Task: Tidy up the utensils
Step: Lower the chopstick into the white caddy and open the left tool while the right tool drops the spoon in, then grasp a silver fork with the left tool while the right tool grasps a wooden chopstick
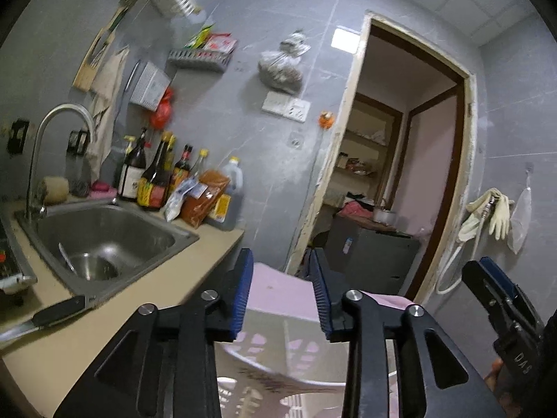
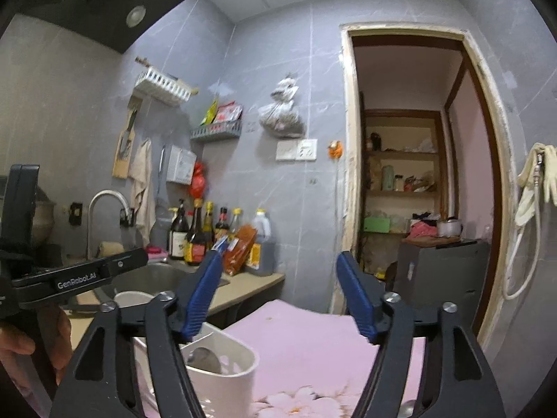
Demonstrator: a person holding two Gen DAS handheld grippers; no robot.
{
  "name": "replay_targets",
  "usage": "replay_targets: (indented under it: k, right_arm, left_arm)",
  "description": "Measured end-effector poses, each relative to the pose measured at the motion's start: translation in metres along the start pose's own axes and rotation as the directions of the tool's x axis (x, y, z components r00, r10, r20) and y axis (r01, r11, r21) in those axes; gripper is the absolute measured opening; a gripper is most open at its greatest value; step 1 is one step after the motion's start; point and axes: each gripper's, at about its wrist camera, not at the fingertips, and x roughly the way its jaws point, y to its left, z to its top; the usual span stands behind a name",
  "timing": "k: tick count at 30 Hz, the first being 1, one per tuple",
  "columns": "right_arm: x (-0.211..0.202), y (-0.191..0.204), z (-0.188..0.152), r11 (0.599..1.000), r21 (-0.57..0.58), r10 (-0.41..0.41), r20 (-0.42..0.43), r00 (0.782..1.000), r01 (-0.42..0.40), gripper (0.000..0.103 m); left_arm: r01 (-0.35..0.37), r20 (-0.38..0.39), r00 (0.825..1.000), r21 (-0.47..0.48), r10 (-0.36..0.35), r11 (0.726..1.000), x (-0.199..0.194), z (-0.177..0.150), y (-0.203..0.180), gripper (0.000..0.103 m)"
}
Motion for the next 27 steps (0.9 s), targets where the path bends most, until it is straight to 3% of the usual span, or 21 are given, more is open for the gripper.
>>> replay_targets:
  k: [7, 11, 20, 27]
  right_arm:
    - [-0.031, -0.03, 0.016, 0.996, -0.008, -0.086, 0.055, 0.995, 0.087, 0.089]
    - [-0.05, -0.05, 0.022, 0.988, -0.023, -0.151, 0.1, 0.984, 0.154, 0.101]
    - [-0.087, -0.088, 0.027, 0.961, -0.038, -0.264, 0.167, 0.95, 0.274, 0.103]
    - [-0.107, -0.108, 0.016, 0.943, -0.064, -0.314, 0.161, 0.936, 0.328, 0.103]
  left_arm:
    - [0.058, 0.042, 0.998, -0.035, -0.057, 0.998, -0.01, 0.025, -0.012, 0.053]
    - [0.062, 0.061, 0.996, -0.009, -0.062, 0.998, -0.015, 0.037, -0.028, 0.064]
    - [0.115, 0.059, 0.991, 0.087, -0.12, 0.99, -0.016, 0.021, -0.092, 0.092]
    - [0.157, 0.051, 0.984, 0.181, -0.169, 0.971, -0.011, -0.002, -0.14, 0.098]
